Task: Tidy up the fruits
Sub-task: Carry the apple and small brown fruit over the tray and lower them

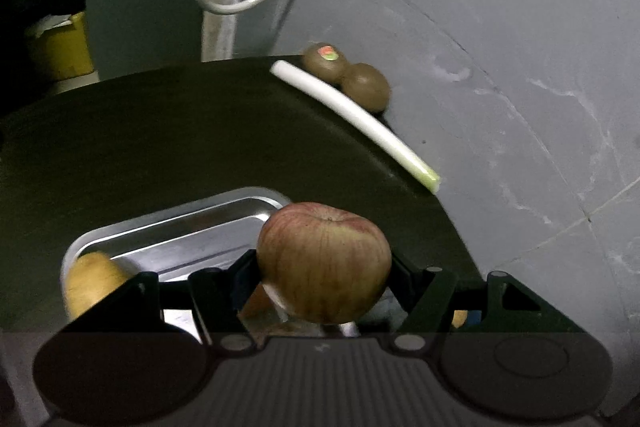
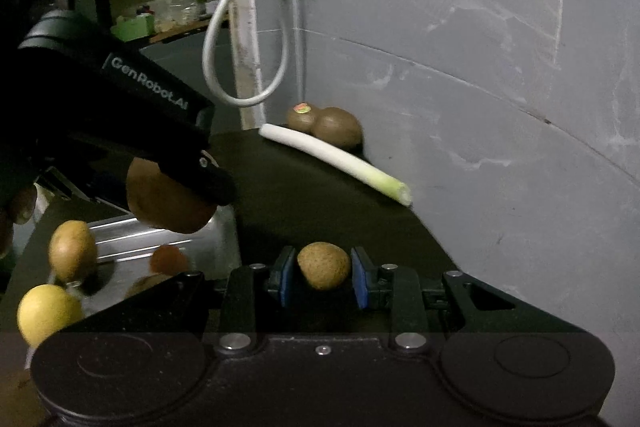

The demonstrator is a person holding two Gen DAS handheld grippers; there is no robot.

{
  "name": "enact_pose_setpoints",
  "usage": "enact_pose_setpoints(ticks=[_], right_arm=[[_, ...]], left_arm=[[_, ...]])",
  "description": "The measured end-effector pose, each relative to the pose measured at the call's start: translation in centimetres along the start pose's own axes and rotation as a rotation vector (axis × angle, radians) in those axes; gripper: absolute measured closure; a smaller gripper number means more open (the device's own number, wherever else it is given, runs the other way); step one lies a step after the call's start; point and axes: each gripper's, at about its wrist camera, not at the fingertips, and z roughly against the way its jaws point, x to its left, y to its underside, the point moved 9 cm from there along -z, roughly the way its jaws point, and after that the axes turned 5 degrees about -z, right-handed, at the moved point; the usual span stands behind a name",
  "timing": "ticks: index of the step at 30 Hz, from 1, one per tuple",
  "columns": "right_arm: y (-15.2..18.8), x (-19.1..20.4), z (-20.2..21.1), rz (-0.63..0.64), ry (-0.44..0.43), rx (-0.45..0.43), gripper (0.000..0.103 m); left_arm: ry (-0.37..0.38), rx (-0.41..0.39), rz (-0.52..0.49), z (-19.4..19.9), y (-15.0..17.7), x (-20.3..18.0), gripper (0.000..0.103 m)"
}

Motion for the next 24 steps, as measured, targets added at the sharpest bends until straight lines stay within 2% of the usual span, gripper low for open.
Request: enact_pose_setpoints(ticks=[13, 24], right_arm=[[2.0, 4.2, 2.3, 0.065, -0.097, 0.026, 0.071], [4.1, 6.0, 2.6, 0.142, -0.17, 0.096, 0.071]], left_arm=[[-0.033, -0.011, 0.073, 2.7, 3.2, 3.5, 0.032], [-0.063, -0.004, 0.104, 3.6, 6.1, 4.8, 0.032]])
